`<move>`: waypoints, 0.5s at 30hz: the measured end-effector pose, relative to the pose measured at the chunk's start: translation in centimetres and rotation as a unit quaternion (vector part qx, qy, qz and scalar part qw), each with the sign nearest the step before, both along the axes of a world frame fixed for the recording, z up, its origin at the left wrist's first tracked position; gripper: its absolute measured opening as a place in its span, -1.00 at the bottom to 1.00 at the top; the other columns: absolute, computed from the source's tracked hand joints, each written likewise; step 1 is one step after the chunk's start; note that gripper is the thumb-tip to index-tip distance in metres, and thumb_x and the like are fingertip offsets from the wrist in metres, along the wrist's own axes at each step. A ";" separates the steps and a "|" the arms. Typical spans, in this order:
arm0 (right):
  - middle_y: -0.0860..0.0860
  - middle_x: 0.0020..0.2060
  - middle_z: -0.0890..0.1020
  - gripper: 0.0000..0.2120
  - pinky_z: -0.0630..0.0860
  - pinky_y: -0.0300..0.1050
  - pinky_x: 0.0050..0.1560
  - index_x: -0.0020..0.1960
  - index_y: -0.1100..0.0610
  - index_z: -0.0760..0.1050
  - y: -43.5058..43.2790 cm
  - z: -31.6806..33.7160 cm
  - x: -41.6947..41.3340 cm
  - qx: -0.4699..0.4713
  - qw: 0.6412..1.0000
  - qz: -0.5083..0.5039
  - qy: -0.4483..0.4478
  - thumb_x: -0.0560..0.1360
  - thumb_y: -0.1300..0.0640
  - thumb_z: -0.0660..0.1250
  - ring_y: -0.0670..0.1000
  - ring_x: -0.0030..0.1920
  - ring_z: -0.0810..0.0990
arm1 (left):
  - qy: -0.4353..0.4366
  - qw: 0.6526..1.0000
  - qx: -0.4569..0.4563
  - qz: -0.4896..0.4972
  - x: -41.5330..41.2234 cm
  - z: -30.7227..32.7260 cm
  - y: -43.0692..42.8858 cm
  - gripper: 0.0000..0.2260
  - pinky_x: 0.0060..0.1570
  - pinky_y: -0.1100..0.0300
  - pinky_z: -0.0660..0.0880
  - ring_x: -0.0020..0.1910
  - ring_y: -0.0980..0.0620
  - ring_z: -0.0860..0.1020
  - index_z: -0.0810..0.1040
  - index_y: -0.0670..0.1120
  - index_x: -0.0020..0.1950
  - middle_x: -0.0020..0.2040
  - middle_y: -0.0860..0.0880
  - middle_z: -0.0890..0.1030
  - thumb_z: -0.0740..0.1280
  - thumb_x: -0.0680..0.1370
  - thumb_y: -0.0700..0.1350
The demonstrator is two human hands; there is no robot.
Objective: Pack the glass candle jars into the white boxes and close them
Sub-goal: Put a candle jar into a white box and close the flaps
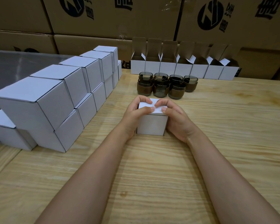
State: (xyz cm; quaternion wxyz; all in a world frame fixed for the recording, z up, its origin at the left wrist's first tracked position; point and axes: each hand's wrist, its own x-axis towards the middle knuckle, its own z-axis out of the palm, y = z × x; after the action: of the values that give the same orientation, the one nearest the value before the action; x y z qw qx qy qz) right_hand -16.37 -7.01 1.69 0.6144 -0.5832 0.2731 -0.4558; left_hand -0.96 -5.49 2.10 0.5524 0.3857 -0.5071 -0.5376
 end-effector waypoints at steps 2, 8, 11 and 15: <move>0.04 0.01 0.52 -0.82 0.42 -0.05 0.00 0.00 0.11 0.47 0.1 0.1 -0.1 -0.006 1.000 0.006 0.001 0.41 0.21 0.21 0.07 0.01 0.49 | 0.001 1.000 0.007 -0.004 -0.1 0.1 -0.1 -0.82 -0.19 0.10 0.43 -0.11 -0.08 0.50 0.50 0.01 -0.14 -0.06 -0.08 0.52 0.34 0.29 -0.16; 0.13 0.11 0.46 -0.77 0.37 0.03 0.10 0.07 0.10 0.44 0.4 0.3 -0.2 -0.028 0.999 0.017 0.015 0.42 0.24 0.20 0.13 0.08 0.43 | -0.021 0.999 -0.021 -0.015 0.2 0.5 -0.1 -0.70 -0.21 0.21 0.50 -0.10 0.04 0.53 0.51 0.01 -0.02 -0.05 0.03 0.53 0.33 0.27 -0.21; 0.13 0.09 0.45 -0.76 0.38 0.03 0.05 0.07 0.08 0.45 0.5 0.3 -0.2 -0.035 0.999 0.012 0.026 0.42 0.23 0.19 0.14 0.06 0.43 | -0.007 0.999 -0.028 -0.032 0.5 0.5 -0.1 -0.65 -0.25 0.23 0.52 -0.15 0.06 0.56 0.51 0.01 0.05 -0.06 0.01 0.55 0.34 0.30 -0.23; 0.06 0.09 0.49 -0.79 0.40 0.01 0.10 0.06 0.09 0.45 0.5 -0.1 -0.1 0.002 1.000 0.011 -0.015 0.42 0.19 0.20 0.09 0.07 0.47 | -0.007 0.999 -0.007 -0.035 0.8 0.4 0.0 -0.70 -0.26 0.22 0.53 -0.12 0.05 0.57 0.55 0.04 0.04 -0.01 0.01 0.57 0.37 0.35 -0.20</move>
State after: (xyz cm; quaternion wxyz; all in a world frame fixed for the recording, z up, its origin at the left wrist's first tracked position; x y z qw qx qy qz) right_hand -16.44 -6.52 1.54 0.6245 -0.5780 0.2587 -0.4572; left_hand -0.21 -5.48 2.52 0.5323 0.3675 -0.5276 -0.5506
